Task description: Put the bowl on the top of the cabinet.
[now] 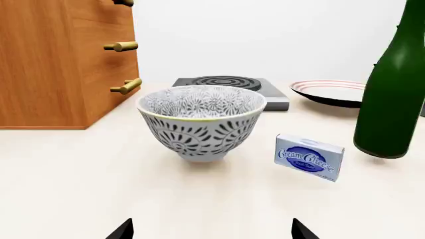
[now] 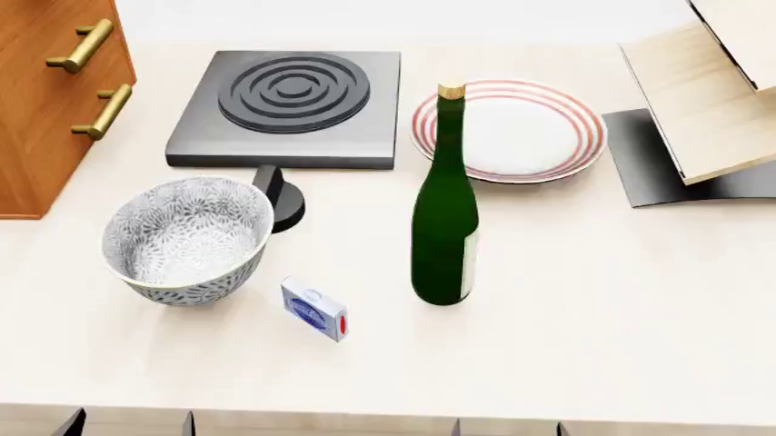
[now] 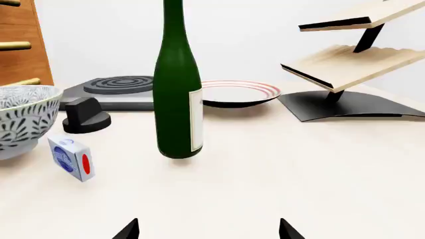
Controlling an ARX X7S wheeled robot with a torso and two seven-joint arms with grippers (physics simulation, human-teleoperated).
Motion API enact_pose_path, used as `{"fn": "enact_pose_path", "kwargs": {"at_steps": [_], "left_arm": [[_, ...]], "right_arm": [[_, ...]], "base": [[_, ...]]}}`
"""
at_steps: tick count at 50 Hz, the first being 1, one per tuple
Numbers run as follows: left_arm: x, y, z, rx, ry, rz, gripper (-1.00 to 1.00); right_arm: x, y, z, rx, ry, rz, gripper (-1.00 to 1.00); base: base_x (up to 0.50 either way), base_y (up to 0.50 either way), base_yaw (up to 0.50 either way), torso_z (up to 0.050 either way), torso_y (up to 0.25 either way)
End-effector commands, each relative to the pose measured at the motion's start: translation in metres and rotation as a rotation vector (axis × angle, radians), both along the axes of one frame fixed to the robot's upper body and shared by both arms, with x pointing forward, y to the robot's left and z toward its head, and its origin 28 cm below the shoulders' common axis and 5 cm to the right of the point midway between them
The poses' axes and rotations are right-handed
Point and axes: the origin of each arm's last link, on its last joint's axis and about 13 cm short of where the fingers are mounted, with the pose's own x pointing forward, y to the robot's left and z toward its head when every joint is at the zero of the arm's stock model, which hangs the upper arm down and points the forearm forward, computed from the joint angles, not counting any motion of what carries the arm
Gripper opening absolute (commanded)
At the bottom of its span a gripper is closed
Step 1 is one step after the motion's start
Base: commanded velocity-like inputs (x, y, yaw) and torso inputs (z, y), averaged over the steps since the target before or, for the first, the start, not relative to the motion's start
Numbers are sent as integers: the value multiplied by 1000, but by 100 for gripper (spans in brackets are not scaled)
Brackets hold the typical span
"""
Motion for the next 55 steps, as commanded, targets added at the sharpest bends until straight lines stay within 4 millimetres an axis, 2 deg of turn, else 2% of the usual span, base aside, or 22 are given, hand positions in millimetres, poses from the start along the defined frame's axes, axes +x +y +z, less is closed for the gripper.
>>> {"fn": "enact_pose_path", "kwargs": {"at_steps": [1, 21, 25, 32, 37, 41, 44, 55], "left_arm": [[-1, 0, 0, 0, 0, 0, 100], [-1, 0, 1, 6, -14, 8, 100], [0, 0, 11, 5, -41, 9, 100], [9, -2, 50, 26, -121, 15, 100], [14, -3, 72, 30, -170, 20, 100], [16, -6, 81, 44, -187, 17, 100], [17, -7, 82, 43, -191, 17, 100], [17, -7, 88, 36, -203, 21, 100]], "right_arm": [[-1, 0, 1, 0, 0, 0, 100], [3, -2, 0, -23, 45, -50, 100], [8, -2, 14, -23, 29, -54, 100], [14, 0, 67, -68, -97, -39, 100], [14, -2, 89, -72, -139, -35, 100], [15, -3, 103, -86, -169, -34, 100], [14, -3, 107, -96, -183, -35, 100], [16, -5, 103, -77, -162, -31, 100]], "base": [[0, 0, 0, 0, 0], [0, 0, 0, 0, 0], [0, 0, 0, 0, 0], [0, 0, 0, 0, 0], [0, 0, 0, 0, 0], [0, 0, 0, 0, 0], [0, 0, 0, 0, 0], [0, 0, 0, 0, 0]]}}
